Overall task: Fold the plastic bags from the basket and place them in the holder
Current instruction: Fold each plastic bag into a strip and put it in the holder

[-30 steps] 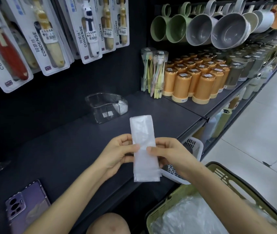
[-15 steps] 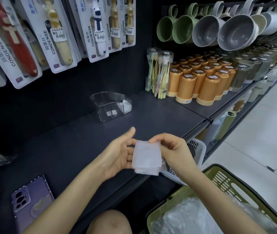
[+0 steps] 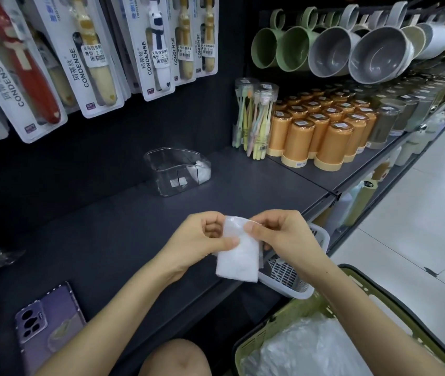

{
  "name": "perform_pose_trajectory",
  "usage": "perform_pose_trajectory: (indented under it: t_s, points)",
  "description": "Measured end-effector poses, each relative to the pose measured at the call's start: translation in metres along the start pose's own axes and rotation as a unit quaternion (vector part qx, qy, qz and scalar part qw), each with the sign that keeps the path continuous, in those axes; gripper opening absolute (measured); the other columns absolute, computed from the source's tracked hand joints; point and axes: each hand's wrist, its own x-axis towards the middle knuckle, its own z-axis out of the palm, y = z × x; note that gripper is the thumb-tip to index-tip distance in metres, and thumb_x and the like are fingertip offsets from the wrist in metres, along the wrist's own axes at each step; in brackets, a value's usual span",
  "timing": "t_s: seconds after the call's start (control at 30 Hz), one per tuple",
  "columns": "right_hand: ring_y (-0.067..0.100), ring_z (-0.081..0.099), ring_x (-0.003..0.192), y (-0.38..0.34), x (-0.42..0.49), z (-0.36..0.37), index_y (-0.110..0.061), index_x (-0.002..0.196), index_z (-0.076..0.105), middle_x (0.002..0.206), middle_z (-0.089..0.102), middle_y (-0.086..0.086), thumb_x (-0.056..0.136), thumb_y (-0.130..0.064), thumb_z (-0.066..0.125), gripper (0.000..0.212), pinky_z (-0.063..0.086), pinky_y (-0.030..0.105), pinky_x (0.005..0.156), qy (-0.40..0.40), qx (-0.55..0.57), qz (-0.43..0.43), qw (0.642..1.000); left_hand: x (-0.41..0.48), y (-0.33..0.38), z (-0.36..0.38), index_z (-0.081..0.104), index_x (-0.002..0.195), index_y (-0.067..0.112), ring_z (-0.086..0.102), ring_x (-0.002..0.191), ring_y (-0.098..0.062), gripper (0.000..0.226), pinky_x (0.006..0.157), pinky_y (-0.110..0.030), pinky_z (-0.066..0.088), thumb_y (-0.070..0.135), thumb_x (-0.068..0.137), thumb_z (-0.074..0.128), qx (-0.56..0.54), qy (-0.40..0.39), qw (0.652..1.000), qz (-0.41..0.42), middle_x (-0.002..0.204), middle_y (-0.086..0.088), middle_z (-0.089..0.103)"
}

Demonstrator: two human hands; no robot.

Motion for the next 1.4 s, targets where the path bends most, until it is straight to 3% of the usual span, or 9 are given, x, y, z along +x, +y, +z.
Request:
perform_pose_trajectory:
  t_s: [0.1, 0.43, 0.67, 0.8, 0.9, 1.0, 1.13, 1.27, 1.4]
  points:
    - [0.008, 0.06, 0.057, -0.003, 0.001, 0.004, -0.007, 0.077, 0.074, 0.07, 0.071, 0.006, 0.087, -0.008, 0.068, 0.011, 0.047, 0.02, 0.053, 0.027, 0.004, -0.022, 0.999, 0.001, 0.0, 0.003, 0.068, 0.087, 0.009, 0.067, 0.08, -0.014, 0.02, 0.07, -0.026, 0.05, 0.027, 0.079, 0.069, -0.038, 0.026, 0.999, 0.022, 0.086, -0.006, 0.072]
    - [0.014, 0.056, 0.065, 0.002, 0.013, 0.006, -0.011, 0.077, 0.07, 0.074, 0.069, 0.011, 0.089, -0.012, 0.066, 0.013, 0.048, 0.03, 0.062, 0.185, 0.02, -0.055, 0.981, 0.001, -0.016, 0.011, 0.071, 0.087, 0.005, 0.069, 0.08, -0.018, 0.011, 0.082, -0.032, 0.054, 0.014, 0.081, 0.073, -0.03, 0.082, 0.996, 0.026, 0.086, -0.01, 0.074]
    - [0.001, 0.067, 0.089, 0.01, 0.01, 0.003, -0.018, 0.117, 0.056, 0.098, 0.072, -0.012, 0.081, -0.038, 0.069, 0.043, 0.049, 0.015, 0.071, 0.005, 0.154, 0.036, 0.987, 0.015, -0.017, 0.008, 0.073, 0.078, 0.007, 0.066, 0.069, -0.012, 0.007, 0.071, -0.02, 0.051, 0.013, 0.081, 0.072, -0.048, 0.127, 0.989, 0.054, 0.073, -0.008, 0.072]
    - [0.025, 0.061, 0.072, 0.021, 0.018, 0.011, 0.002, 0.09, 0.069, 0.09, 0.069, 0.022, 0.086, -0.02, 0.071, 0.023, 0.045, 0.025, 0.07, 0.069, 0.086, 0.024, 0.994, 0.021, -0.019, 0.006, 0.074, 0.082, 0.008, 0.067, 0.077, -0.008, 0.008, 0.074, -0.018, 0.051, 0.016, 0.08, 0.074, -0.038, 0.128, 0.99, 0.035, 0.082, -0.005, 0.074]
    - [0.014, 0.04, 0.059, 0.026, 0.027, 0.011, 0.011, 0.075, 0.061, 0.065, 0.049, 0.012, 0.086, -0.019, 0.071, 0.034, 0.032, 0.025, 0.059, 0.109, 0.071, 0.029, 0.991, 0.027, -0.019, -0.004, 0.074, 0.084, 0.018, 0.064, 0.075, 0.004, 0.004, 0.073, -0.013, 0.048, 0.021, 0.082, 0.072, -0.025, 0.139, 0.99, 0.009, 0.08, 0.011, 0.074]
    - [0.013, 0.033, 0.058, 0.03, 0.037, 0.005, 0.015, 0.073, 0.055, 0.064, 0.04, 0.007, 0.085, -0.02, 0.072, 0.04, 0.028, 0.024, 0.055, 0.132, 0.036, 0.043, 0.99, 0.046, -0.026, -0.036, 0.069, 0.082, 0.02, 0.063, 0.075, -0.001, 0.007, 0.079, -0.027, 0.051, 0.026, 0.086, 0.07, 0.008, 0.306, 0.952, 0.023, 0.075, 0.013, 0.07]
    - [0.016, 0.033, 0.061, 0.042, 0.047, 0.001, 0.016, 0.073, 0.055, 0.063, 0.041, 0.007, 0.084, -0.021, 0.073, 0.042, 0.029, 0.028, 0.06, 0.147, 0.017, 0.051, 0.988, 0.074, -0.036, -0.073, 0.054, 0.123, 0.008, 0.054, 0.107, -0.02, 0.053, 0.096, -0.032, 0.043, 0.047, 0.088, 0.063, 0.104, 0.45, 0.886, -0.03, 0.121, -0.009, 0.055]
    - [0.01, 0.028, 0.051, 0.05, 0.052, -0.002, 0.009, 0.062, 0.051, 0.053, 0.034, 0.0, 0.084, -0.021, 0.073, 0.042, 0.026, 0.025, 0.053, 0.149, -0.008, 0.057, 0.987, 0.104, -0.033, -0.095, 0.026, 0.15, 0.012, 0.038, 0.137, -0.026, 0.08, 0.112, -0.037, 0.032, 0.054, 0.09, 0.056, 0.06, 0.415, 0.905, -0.075, 0.153, -0.01, 0.033]
    - [0.008, 0.029, 0.047, 0.056, 0.056, -0.005, -0.011, 0.051, 0.05, 0.045, 0.035, -0.008, 0.083, -0.019, 0.074, 0.041, 0.028, 0.024, 0.052, 0.145, -0.021, 0.064, 0.987, 0.119, -0.036, -0.103, 0.045, 0.141, 0.017, 0.059, 0.114, -0.017, 0.052, 0.096, -0.028, 0.046, 0.034, 0.094, 0.057, -0.056, 0.371, 0.925, -0.065, 0.135, -0.004, 0.057]
